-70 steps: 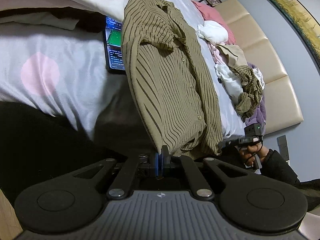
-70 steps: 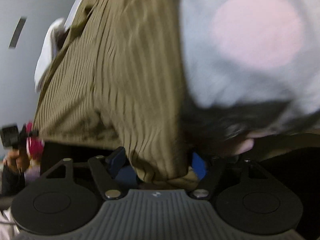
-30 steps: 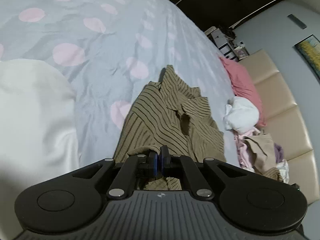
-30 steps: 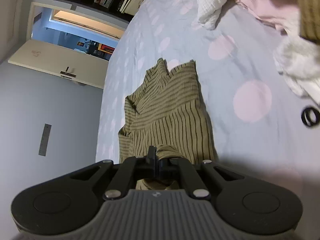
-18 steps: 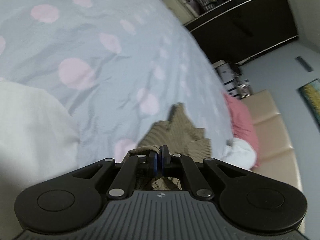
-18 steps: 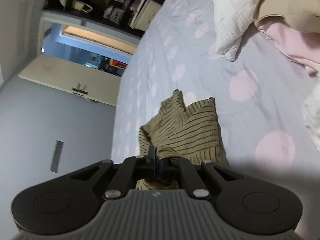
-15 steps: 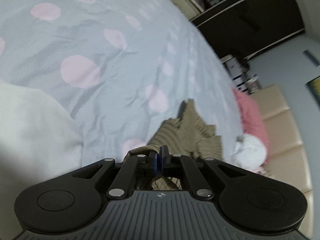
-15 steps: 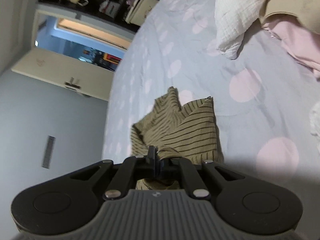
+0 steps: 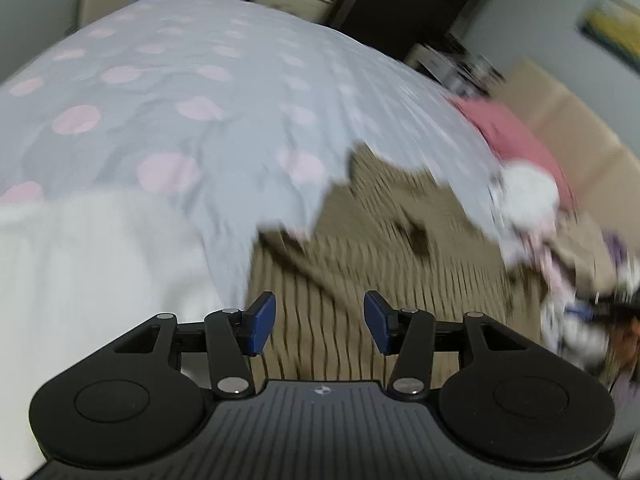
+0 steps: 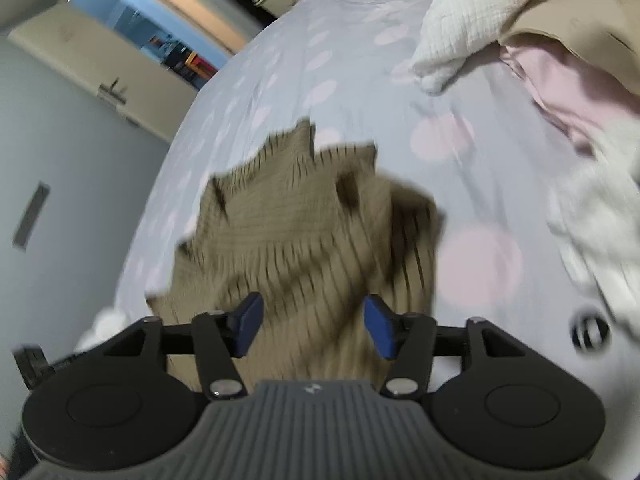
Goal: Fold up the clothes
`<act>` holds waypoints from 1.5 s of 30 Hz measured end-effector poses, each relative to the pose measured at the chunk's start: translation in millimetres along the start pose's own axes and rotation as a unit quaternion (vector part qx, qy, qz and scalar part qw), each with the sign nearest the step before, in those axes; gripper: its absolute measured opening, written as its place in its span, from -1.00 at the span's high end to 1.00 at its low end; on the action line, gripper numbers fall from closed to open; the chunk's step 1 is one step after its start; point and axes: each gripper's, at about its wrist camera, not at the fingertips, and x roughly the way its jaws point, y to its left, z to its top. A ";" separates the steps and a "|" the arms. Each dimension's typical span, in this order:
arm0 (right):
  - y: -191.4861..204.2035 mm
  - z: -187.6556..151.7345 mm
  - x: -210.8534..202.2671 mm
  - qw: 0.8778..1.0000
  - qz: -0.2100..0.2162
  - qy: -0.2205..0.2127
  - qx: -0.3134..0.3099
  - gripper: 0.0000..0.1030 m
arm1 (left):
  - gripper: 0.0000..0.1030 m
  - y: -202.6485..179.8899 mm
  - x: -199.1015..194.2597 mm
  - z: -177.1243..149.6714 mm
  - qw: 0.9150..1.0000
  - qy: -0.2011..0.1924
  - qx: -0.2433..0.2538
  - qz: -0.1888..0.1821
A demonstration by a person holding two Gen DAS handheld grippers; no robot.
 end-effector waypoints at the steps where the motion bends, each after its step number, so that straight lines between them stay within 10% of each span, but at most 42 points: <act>1: 2.3 -16.3 -2.8 1.000 -0.017 -0.002 -0.019 -0.35 | 0.08 -6.1 -1.9 -13.5 1.000 0.004 0.018 0.002; 7: 14.0 -83.3 6.9 0.995 -0.063 -0.015 -0.079 -0.35 | 0.08 -26.5 -0.8 -71.3 0.999 0.010 0.043 0.026; 16: 33.5 -127.5 37.7 0.992 -0.052 -0.047 -0.101 -0.33 | 0.01 -32.9 2.0 -75.3 0.999 0.010 0.035 0.038; 22: 33.4 -125.5 40.5 0.993 -0.048 -0.040 -0.103 0.60 | 0.01 -32.9 12.2 -76.7 0.997 0.021 0.040 0.064; 26: 33.2 -124.2 42.4 0.993 -0.045 -0.035 -0.105 0.67 | 0.01 -36.2 21.0 -78.8 0.994 0.028 0.049 0.096; 27: 33.2 -123.8 42.8 0.993 -0.044 -0.033 -0.105 0.72 | 0.01 -36.7 22.7 -79.4 0.994 0.030 0.050 0.094; 30: 32.5 -121.0 39.9 0.993 -0.036 -0.030 -0.104 0.89 | 0.96 -37.4 26.0 -80.0 0.995 0.033 0.048 0.082; 39: 26.7 -94.2 -43.2 0.992 -0.011 -0.058 -0.113 0.93 | 0.96 -61.2 -18.0 -84.5 0.999 0.023 0.029 0.003; 45: 6.3 -137.0 -72.4 0.992 -0.055 0.012 -0.113 0.94 | 0.96 -96.3 -51.2 -130.5 0.998 0.040 0.042 -0.029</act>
